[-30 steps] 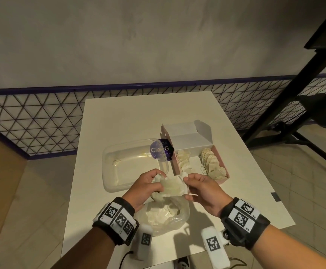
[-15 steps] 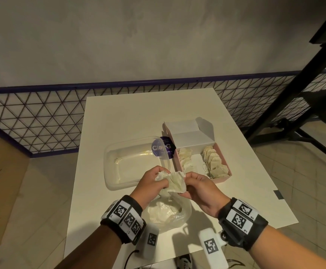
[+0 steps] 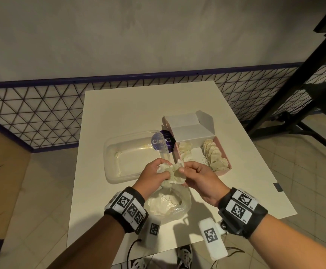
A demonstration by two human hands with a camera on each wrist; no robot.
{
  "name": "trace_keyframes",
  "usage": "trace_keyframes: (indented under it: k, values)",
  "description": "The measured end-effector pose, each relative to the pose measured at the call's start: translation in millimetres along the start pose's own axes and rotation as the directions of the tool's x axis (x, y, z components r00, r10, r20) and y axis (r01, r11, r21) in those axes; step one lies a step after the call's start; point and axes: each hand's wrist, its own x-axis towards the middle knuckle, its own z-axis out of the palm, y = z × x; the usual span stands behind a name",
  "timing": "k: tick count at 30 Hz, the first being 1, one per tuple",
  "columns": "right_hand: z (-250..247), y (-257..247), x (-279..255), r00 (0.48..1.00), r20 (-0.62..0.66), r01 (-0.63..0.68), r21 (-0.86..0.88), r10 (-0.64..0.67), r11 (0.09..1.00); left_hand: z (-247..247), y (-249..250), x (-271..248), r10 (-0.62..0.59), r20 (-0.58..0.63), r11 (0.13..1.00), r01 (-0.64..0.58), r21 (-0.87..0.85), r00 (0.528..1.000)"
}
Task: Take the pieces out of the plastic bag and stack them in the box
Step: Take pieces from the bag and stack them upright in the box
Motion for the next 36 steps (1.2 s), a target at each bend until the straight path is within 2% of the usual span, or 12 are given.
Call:
trace_keyframes:
  k: [6, 8, 10, 12, 14, 17, 19, 23, 27, 29, 32, 36]
  values:
    - [-11.5, -14.8, 0.7, 0.968, -0.122, 0.178, -0.291, -0.221, 0.94, -9.6, -3.6, 1.4, -0.008, 0.044, 0.989, 0.014, -0.145, 0.999]
    - [-19.2, -23.2, -1.3, 0.943, -0.101, 0.249, -0.417, -0.317, 0.874, -17.8, -9.0, 3.1, -0.026, 0.03, 0.985, 0.03, -0.172, 0.999]
    - [-23.5, -31.9, -5.4, 0.934, -0.003, 0.306, -0.508, -0.356, 0.805, -24.4, -13.4, 3.9, -0.058, 0.007, 0.976, 0.058, -0.209, 0.998]
    - [-23.5, -40.3, -10.1, 0.936, 0.166, 0.344, -0.614, -0.31, 0.711, -28.7, -15.4, 4.4, -0.073, 0.001, 0.972, 0.071, -0.222, 0.997]
    - [-18.1, -47.8, -15.1, 0.932, 0.323, 0.354, -0.721, -0.163, 0.596, -30.3, -15.4, 4.5, -0.061, 0.006, 0.973, 0.061, -0.224, 0.998]
    - [-7.5, -51.7, -15.5, 0.894, 0.448, 0.396, -0.776, -0.013, 0.491, -27.9, -14.5, 6.8, 0.004, 0.0, 0.985, -0.004, -0.172, 1.0]
    - [0.8, -48.4, -10.1, 0.883, 0.469, 0.413, -0.769, -0.008, 0.487, -23.3, -12.4, 7.6, 0.033, 0.005, 0.99, -0.032, -0.138, 0.999]
    - [8.8, -33.0, 8.1, 0.904, 0.42, 0.402, -0.774, -0.079, 0.489, -10.3, -10.9, 5.8, 0.015, 0.059, 0.993, -0.008, -0.114, 0.998]
    - [2.6, -17.9, 19.5, 0.938, 0.283, 0.345, -0.793, -0.199, 0.501, -5.9, -16.8, 6.1, -0.006, 0.105, 0.991, 0.021, -0.135, 0.994]
    - [1.4, -13.4, 21.5, 0.934, 0.228, 0.344, -0.782, -0.274, 0.52, -5.3, -17.2, 5.7, 0.001, 0.117, 0.983, 0.021, -0.181, 0.993]
    - [0.5, -8.7, 23.6, 0.914, 0.158, 0.341, -0.797, -0.373, 0.498, -3.0, -17.1, 4.0, 0.007, 0.134, 0.964, 0.028, -0.263, 0.991]
    - [-1.8, -7.6, 25.1, 0.937, 0.11, 0.292, -0.771, -0.333, 0.566, -0.4, -18.1, 4.2, 0.01, 0.16, 0.951, 0.04, -0.306, 0.987]
